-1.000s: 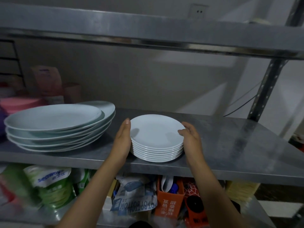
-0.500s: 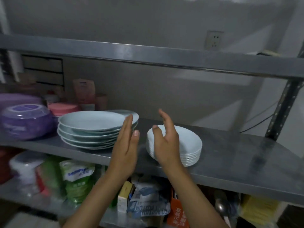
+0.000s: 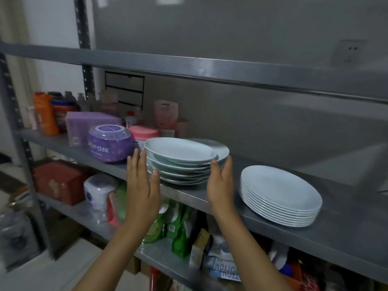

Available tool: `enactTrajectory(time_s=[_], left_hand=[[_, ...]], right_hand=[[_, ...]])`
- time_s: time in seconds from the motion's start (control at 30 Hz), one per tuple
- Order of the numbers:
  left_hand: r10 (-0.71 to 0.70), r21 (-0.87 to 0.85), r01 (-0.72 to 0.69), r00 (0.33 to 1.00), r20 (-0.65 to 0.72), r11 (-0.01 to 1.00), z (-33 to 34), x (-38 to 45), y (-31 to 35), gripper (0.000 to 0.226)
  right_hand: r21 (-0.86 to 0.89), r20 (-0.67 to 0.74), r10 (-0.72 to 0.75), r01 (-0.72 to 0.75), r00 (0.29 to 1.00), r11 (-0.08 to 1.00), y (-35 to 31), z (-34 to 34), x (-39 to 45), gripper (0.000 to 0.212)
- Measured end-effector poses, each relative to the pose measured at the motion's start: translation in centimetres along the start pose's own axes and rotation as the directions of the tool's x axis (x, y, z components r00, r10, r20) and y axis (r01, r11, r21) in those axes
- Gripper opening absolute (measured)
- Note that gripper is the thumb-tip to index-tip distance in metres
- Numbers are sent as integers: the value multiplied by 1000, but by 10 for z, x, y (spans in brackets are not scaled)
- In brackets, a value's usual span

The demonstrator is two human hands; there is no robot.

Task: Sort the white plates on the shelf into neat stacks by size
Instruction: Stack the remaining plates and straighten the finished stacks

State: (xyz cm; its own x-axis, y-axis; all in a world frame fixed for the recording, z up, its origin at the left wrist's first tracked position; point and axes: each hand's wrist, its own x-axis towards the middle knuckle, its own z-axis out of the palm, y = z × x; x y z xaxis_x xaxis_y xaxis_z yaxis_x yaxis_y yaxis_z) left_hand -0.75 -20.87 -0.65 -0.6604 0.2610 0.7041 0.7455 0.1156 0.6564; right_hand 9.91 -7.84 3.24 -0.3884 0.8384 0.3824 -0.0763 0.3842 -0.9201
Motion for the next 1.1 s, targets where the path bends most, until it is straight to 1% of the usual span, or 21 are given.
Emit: enactTrajectory(time_s=[0.1,0.17,0.2,0.23,0.3,0.33,0.4,0.47,0.5,0.57,0.6,0.67,0.7,0.77,0.87,0.93,1.0,1.1], left_hand=[[-165,-152,166,986,18,974,4,1,-3,58],[-317,-216,328,945,82,920,9,4,-8,61],[-379,-260,402,915,137,878,12,7,-13,65],[-413,-334,457,889,196,825,14,10,-17,71],[-419,-504,510,860,290,697,21,16,-28,80],[-417,-561,522,853,315,642,24,19,-31,78],[-412,-628,534,843,346,566,29,25,-30,66],[-420,-666,554,827,373,500,33,29,-30,64],[-419,-673,555,826,376,489,34,30,-31,69],[-417,-653,556,828,376,514,32,34,-35,82],[-409,-643,550,833,373,533,31,36,-38,82],[-388,-643,533,845,368,550,31,41,-41,70],[-386,-646,534,844,372,545,31,44,-44,66],[-386,-641,548,836,391,538,33,49,-48,69],[-391,-631,583,812,433,512,31,57,-48,79],[-386,-633,597,802,456,492,30,61,-45,80],[-384,-644,609,793,474,463,30,64,-44,78],[-398,-616,641,767,504,457,31,68,-47,68]], right_hand=[[75,5,106,-106,994,992,6,2,11,57],[149,51,249,-254,967,956,9,1,20,55],[191,96,322,-335,942,923,10,2,25,59],[231,135,375,-397,917,888,11,3,29,68],[325,172,412,-446,895,834,23,5,42,96],[381,183,420,-458,889,804,38,6,53,106],[456,202,437,-479,877,750,59,7,69,111],[467,239,435,-495,868,732,39,3,58,104],[455,245,426,-491,871,743,30,1,54,95],[487,237,402,-466,885,738,23,-4,51,70],[515,234,397,-459,888,724,25,-6,52,60],[553,251,381,-455,890,698,28,-9,50,52],[566,264,374,-457,889,686,29,-9,48,51],[546,272,373,-461,887,699,35,-6,44,55],[459,262,371,-454,891,764,43,-1,39,81],[450,254,372,-449,893,772,45,0,37,92],[443,252,357,-435,899,784,48,-1,35,92],[446,250,338,-417,908,792,49,-1,33,73]])
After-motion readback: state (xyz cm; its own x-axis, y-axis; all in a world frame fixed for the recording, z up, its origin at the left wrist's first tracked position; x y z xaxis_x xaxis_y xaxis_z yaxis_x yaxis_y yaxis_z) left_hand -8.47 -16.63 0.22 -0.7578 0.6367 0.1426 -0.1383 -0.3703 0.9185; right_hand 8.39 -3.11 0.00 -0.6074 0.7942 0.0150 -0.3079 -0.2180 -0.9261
